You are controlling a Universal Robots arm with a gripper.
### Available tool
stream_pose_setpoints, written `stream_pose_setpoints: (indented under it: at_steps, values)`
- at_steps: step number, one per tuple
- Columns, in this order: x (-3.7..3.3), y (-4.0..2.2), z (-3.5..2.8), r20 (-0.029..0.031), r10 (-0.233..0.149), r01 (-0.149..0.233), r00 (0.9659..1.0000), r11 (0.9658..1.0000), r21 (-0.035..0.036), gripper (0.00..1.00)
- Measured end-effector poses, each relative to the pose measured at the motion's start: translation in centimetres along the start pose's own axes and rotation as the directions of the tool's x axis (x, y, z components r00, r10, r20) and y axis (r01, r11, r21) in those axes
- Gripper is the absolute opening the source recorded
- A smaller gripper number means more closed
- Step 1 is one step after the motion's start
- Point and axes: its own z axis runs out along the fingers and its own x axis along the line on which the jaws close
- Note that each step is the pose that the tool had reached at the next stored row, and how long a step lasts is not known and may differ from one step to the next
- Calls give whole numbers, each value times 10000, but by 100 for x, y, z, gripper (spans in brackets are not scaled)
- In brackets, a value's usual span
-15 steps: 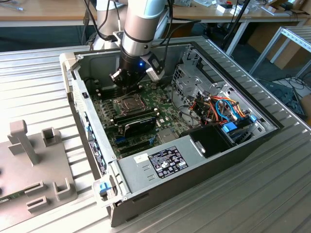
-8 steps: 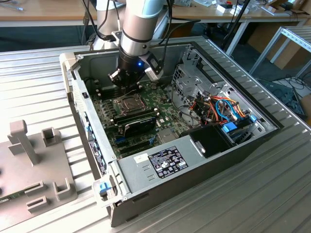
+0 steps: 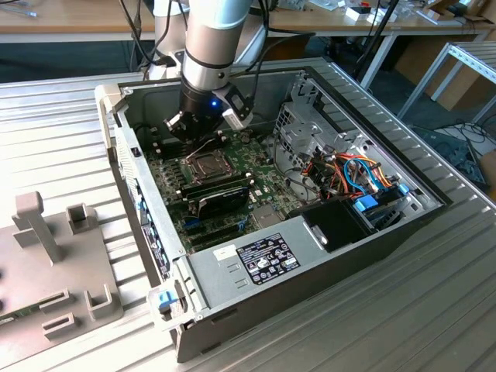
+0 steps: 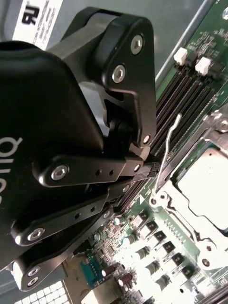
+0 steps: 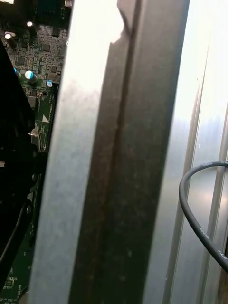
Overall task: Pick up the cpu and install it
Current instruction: 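Install the first cpu locking lever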
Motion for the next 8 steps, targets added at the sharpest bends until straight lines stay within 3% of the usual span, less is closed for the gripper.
stream_pose_setpoints:
  at_steps: [8]
  values:
    - [20, 17, -87, 102, -13, 13, 9999, 10000, 14, 11]
